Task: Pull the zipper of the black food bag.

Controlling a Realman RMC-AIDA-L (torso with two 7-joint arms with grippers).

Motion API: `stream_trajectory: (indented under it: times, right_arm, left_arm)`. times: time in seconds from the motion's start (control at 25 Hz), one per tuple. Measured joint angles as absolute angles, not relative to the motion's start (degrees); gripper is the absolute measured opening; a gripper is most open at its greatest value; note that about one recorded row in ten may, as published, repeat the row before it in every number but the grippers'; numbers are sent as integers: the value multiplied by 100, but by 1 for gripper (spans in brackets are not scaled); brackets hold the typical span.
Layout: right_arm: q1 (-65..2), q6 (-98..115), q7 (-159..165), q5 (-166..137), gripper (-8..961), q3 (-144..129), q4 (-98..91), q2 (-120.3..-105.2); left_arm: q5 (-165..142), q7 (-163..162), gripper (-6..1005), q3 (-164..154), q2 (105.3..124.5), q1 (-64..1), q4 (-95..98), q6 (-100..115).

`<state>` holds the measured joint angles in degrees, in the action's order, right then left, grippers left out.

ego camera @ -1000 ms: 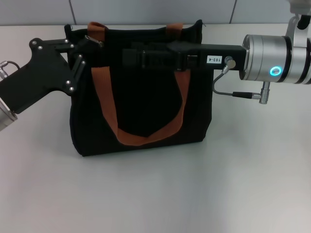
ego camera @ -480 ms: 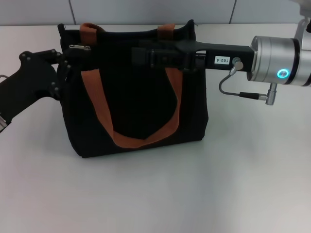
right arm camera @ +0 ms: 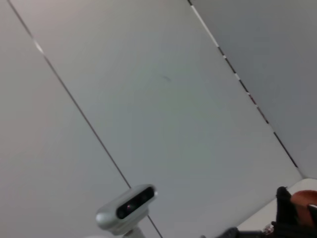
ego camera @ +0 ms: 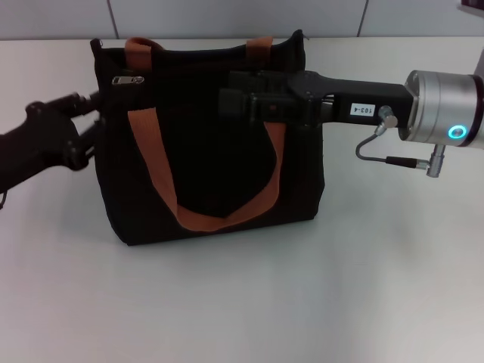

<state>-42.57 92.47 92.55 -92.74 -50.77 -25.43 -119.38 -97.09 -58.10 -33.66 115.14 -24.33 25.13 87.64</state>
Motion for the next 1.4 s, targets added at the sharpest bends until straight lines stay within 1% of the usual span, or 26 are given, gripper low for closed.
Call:
stream_trajectory:
  times: [0.08, 0.12, 0.28, 0.56, 0.64, 0.84, 0.88, 1.04, 1.08, 1.32, 1.4]
  right_arm:
    - [-4228, 9294, 9249, -9271, 787, -5075, -2559, -11937]
    - [-4218, 9323, 9245, -9267, 787, -5075, -2566, -11935]
    - [-4202, 9392, 9241, -9262, 787, -5076, -2571, -11935]
    - [-4177, 9430, 9237, -9229, 788, -5085, -2571, -11939]
    - [-4169, 9430, 9237, -9204, 788, -5089, -2570, -11940]
    - [-4209, 9429, 9286, -9201, 787, -5092, -2568, -11942]
    - [-4259, 9415, 9377, -9201, 787, -5118, -2567, -11941]
    - [-4351, 9413, 9526, -9201, 787, -5133, -2566, -11939]
    - [-4426, 9413, 9651, -9201, 787, -5137, -2566, -11935]
    - [-4644, 9262, 9995, -9252, 788, -5211, -2572, -11926]
    - [-4719, 9114, 10139, -9258, 788, -5342, -2582, -11921]
  left_arm:
    - [-10010, -6035, 246, -3367, 11509, -2487, 2670, 8710]
    - [-10158, -6136, 287, -3366, 11541, -2516, 2824, 8640]
    - [-10219, -6190, 451, -3358, 11570, -2531, 2992, 8591]
    - [-10171, -6279, 658, -3218, 11559, -2533, 3098, 8604]
    - [-10157, -6276, 454, -3146, 11568, -2526, 3107, 8677]
    - [-10096, -6251, 262, -3094, 11585, -2520, 3160, 8947]
    - [-9993, -6215, 223, -3084, 11615, -2502, 3200, 9199]
    - [-9935, -6124, 152, -3082, 11654, -2491, 3205, 9375]
    - [-9903, -5989, 134, -3081, 11710, -2480, 3210, 9508]
    - [-9855, -5820, 27, -3077, 11752, -2472, 3211, 9544]
    - [-9793, -5705, 27, -3075, 11772, -2454, 3214, 9544]
